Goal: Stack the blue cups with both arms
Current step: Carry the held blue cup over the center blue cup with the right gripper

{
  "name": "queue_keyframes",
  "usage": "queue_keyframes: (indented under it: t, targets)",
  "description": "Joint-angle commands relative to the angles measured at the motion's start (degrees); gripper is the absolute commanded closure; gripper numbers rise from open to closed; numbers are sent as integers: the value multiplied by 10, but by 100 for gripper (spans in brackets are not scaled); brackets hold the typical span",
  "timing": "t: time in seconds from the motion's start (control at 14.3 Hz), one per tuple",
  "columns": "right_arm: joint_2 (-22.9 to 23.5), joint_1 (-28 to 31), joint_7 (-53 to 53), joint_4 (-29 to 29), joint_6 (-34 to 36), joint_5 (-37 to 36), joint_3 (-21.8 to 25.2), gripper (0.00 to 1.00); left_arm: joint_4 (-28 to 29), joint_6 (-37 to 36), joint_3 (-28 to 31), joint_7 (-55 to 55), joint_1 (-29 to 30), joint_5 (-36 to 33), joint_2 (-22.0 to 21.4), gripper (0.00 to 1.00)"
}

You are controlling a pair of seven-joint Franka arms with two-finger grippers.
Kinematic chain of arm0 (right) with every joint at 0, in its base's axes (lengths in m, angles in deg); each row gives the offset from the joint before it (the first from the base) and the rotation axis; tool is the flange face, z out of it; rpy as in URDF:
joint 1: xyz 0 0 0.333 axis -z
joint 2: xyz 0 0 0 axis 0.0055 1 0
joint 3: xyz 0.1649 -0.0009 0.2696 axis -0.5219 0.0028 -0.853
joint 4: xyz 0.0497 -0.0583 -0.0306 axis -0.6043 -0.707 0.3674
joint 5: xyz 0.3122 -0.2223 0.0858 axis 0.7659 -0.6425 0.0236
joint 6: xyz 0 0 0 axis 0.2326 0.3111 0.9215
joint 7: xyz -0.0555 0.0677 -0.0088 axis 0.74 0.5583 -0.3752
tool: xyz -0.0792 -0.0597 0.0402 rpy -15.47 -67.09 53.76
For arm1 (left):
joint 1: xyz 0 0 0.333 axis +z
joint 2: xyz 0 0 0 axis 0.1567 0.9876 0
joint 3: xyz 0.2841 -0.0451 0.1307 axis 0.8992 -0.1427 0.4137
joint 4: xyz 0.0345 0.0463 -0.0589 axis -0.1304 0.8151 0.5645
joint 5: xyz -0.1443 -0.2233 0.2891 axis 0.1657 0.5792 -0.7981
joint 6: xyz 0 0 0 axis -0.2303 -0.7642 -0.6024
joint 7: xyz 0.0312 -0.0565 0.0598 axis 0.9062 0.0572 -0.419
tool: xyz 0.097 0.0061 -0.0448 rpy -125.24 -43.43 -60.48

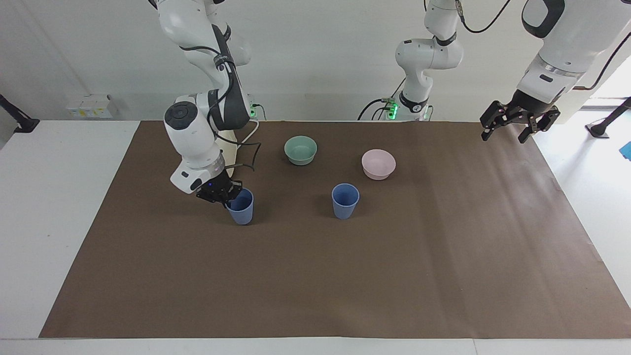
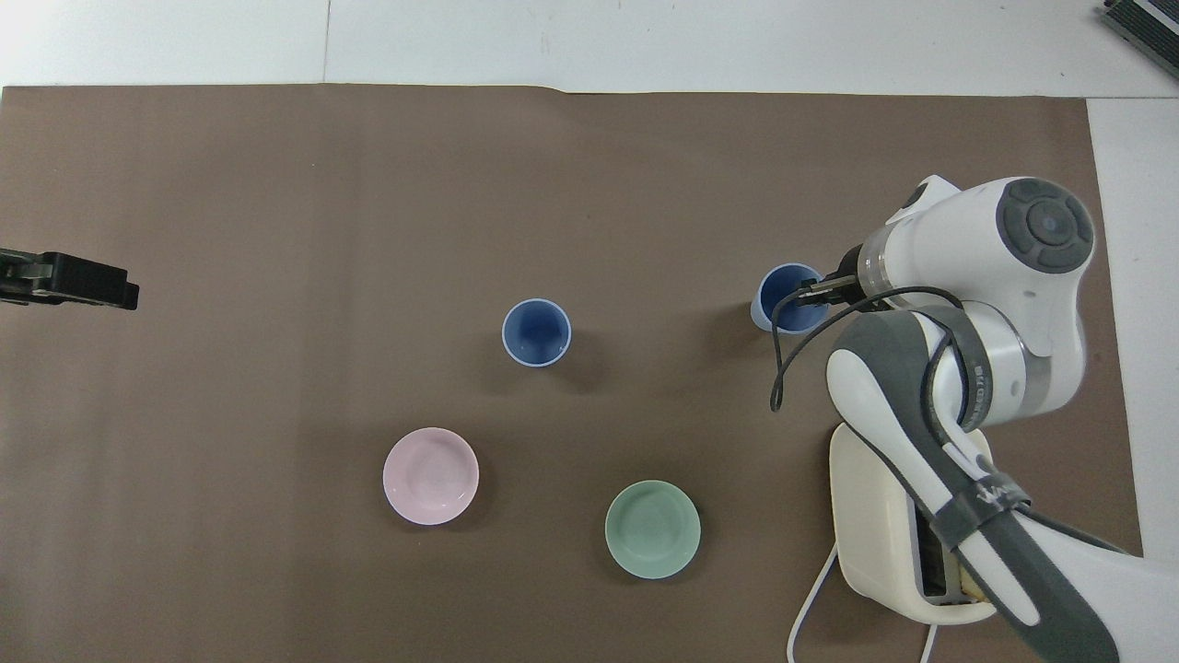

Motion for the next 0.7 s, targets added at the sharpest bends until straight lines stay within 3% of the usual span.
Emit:
queue_keyframes:
  t: [0.0, 0.28, 0.63]
  targets:
    - [4, -1, -47, 49, 35, 8, -30, 100, -11, -17, -5, 3, 4, -9, 1, 0]
    - [20, -38, -142, 116, 51, 8, -53, 100, -11, -14, -5, 2, 7, -9, 1, 0]
    - [85, -121, -266, 262, 152, -24, -50, 100, -11, -15, -3, 2, 7, -9, 1, 0]
